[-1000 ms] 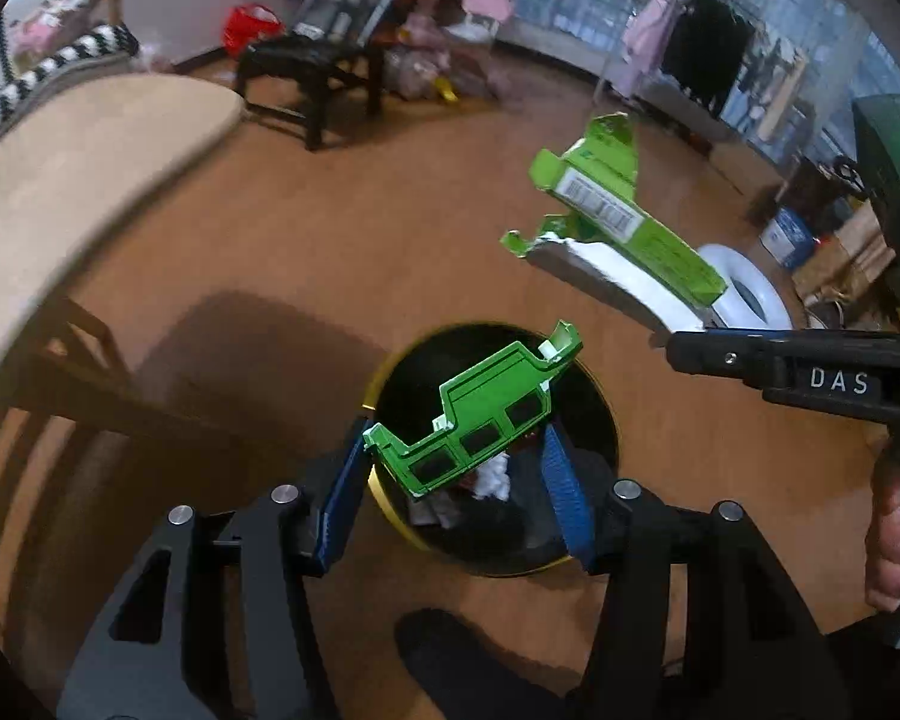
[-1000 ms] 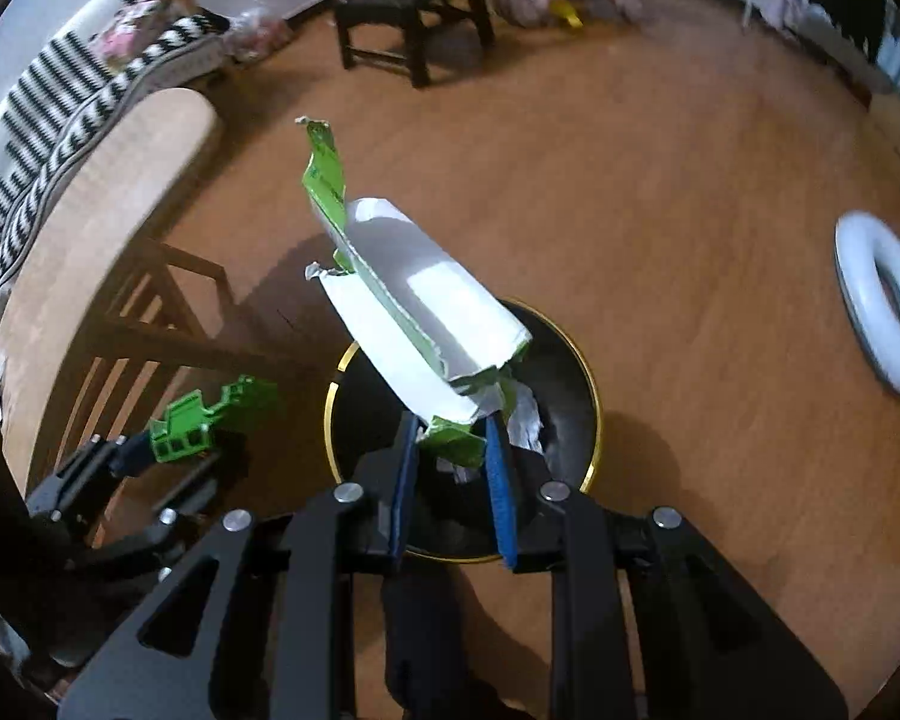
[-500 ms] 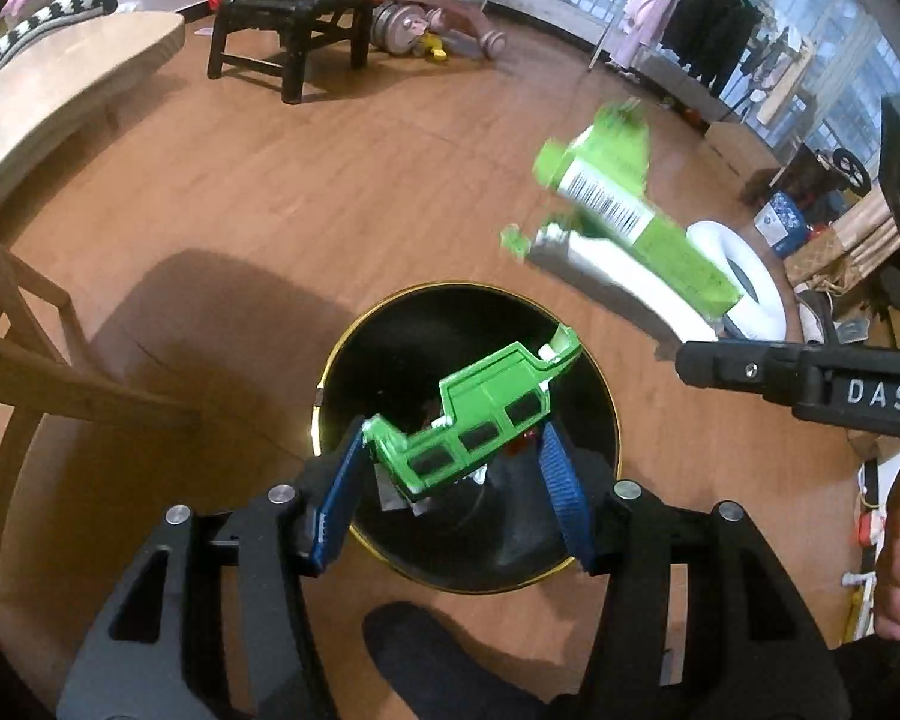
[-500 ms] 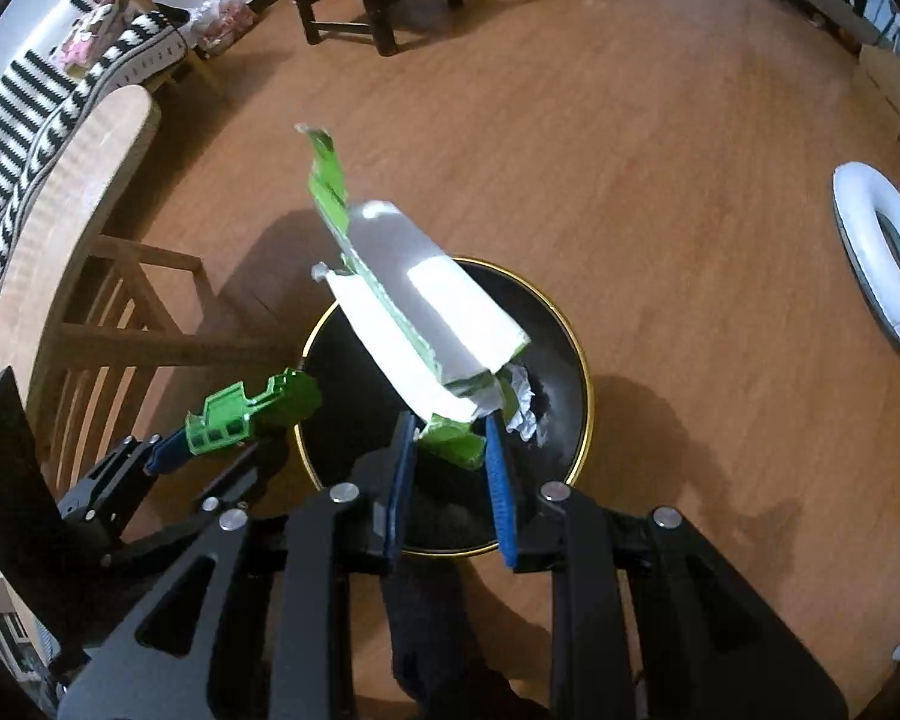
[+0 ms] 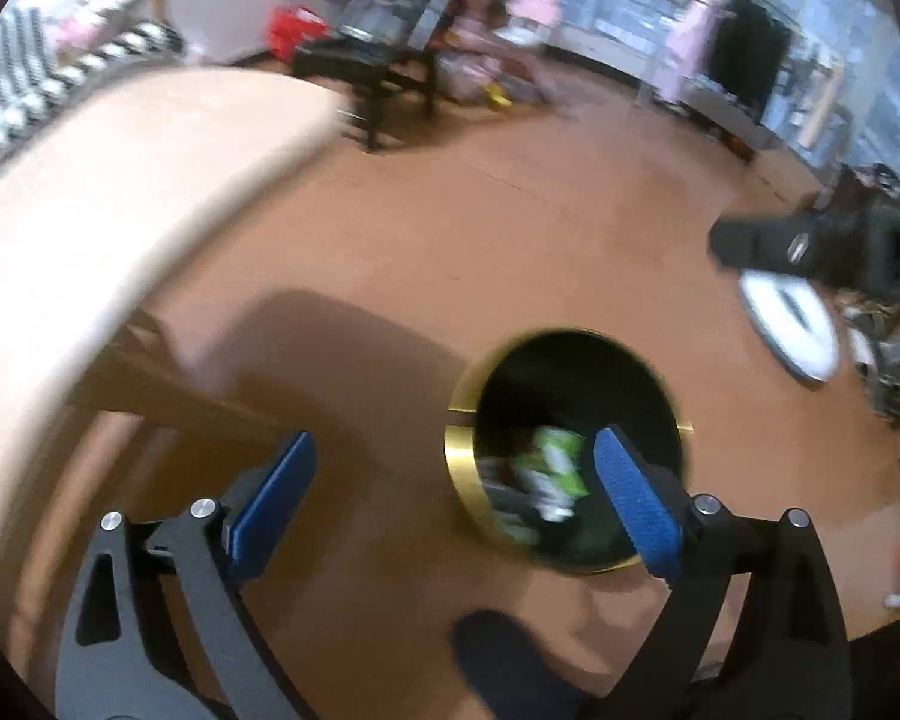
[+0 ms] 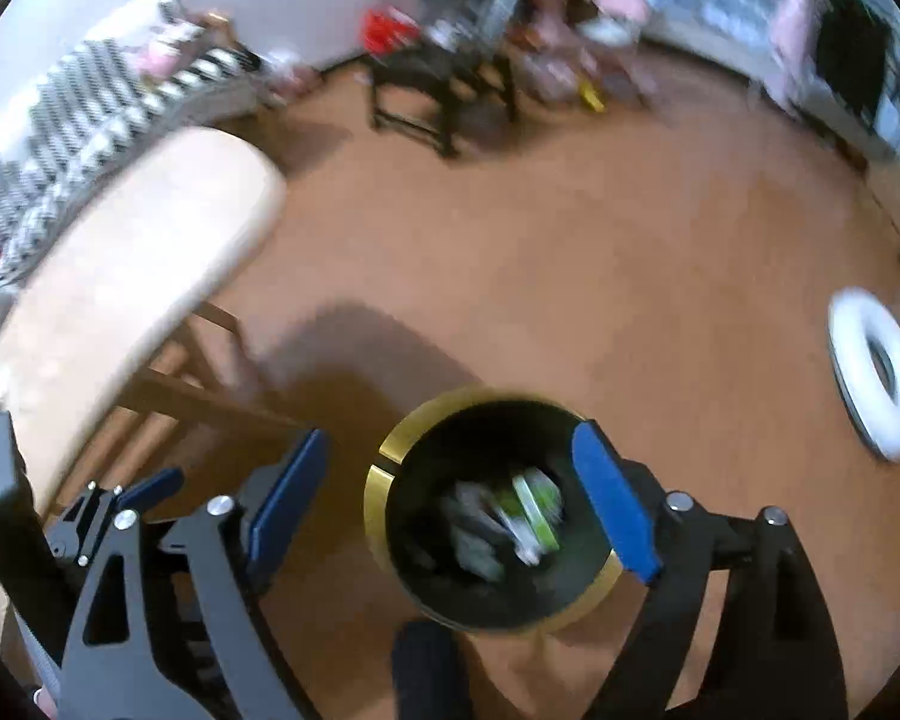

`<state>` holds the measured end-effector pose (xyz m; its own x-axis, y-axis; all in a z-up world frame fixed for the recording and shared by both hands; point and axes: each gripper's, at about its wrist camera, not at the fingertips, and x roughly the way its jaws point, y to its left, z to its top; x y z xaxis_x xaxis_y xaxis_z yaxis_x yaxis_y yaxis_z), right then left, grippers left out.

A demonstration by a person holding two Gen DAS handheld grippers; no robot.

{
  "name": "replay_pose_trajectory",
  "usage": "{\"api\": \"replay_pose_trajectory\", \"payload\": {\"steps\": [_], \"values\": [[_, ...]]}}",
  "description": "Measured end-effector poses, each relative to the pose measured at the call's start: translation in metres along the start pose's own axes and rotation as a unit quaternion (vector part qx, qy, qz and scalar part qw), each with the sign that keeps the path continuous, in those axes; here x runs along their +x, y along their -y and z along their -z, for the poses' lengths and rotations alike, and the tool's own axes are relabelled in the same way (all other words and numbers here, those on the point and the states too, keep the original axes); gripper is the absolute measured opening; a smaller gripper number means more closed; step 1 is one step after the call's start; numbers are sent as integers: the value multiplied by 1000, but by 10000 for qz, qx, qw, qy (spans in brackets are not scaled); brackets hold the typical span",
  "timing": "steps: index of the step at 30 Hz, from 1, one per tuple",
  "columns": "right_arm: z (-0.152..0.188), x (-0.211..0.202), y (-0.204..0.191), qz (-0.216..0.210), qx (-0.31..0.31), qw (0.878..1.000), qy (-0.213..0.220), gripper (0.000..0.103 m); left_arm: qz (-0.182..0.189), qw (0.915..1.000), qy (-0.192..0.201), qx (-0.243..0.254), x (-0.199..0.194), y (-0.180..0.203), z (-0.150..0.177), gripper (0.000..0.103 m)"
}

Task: Collect trash
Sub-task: 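Carry the green piece and wrapper over the bin and open both tools, then grasp the crumpled foil wrapper with the left tool while the right tool grasps the pink toy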

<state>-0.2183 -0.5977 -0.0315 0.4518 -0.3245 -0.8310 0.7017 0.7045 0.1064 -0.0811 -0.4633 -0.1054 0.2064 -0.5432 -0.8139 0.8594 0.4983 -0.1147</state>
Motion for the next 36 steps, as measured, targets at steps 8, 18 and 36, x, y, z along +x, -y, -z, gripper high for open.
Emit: {"api": "replay_pose_trajectory", "payload": {"steps": [8, 18, 36], "values": [[-14, -27, -153, -1389, -773, 9861, 473, 86, -1139, 9833, 655, -1261, -126, -156, 27, 91], [28, -25, -335, -2507, -1862, 9500, 67, 86, -2371, 9375, 1007, -2341, -266, -317, 111, 93], [140, 9, -519, -2754, -3968, 8747, -391, 86, -2699, 9312, 306, -2433, -229, -447, 161, 93]]}}
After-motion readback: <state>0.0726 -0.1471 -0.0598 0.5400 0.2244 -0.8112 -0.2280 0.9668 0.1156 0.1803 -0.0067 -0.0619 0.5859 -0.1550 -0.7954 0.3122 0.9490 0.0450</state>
